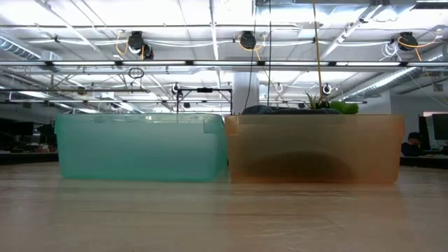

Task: Pick & Place hat
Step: Put the bottom gray cap into the blue bin

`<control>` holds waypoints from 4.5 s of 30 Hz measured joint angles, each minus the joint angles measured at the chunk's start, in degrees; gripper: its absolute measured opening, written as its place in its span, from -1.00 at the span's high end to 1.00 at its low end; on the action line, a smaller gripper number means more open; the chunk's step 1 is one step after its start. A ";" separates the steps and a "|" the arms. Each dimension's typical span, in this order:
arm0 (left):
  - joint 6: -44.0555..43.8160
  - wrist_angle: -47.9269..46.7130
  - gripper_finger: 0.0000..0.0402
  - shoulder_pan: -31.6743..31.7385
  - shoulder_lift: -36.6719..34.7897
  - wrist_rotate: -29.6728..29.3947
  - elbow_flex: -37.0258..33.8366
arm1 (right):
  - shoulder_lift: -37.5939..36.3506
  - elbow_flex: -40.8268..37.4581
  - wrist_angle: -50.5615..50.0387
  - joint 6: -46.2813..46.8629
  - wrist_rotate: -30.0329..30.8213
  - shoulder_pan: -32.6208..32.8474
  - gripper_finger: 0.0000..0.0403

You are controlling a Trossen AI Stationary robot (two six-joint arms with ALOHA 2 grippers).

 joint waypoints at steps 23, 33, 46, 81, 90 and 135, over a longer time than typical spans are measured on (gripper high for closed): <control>2.69 14.02 1.00 0.08 1.32 -4.58 0.02 | 2.75 0.02 5.55 -9.38 -1.53 2.75 -0.02; 4.92 14.18 1.00 -3.22 2.47 -6.17 0.02 | 2.66 0.02 9.79 -12.74 -1.60 2.80 -0.38; 7.97 13.12 1.00 -4.43 5.62 -8.86 0.02 | 2.62 0.02 15.32 -5.51 -9.00 2.80 -0.15; -1.63 2.79 -0.28 4.89 1.65 5.04 0.02 | -3.30 -0.05 -1.71 -5.77 -30.19 1.96 1.00; -3.39 -1.51 -0.43 6.16 3.43 6.49 0.02 | -2.69 -0.01 -8.60 -4.61 -31.82 1.92 1.00; -8.09 -1.96 0.42 -3.33 14.40 8.66 0.02 | 1.85 0.00 -8.15 -6.58 -34.18 1.55 1.00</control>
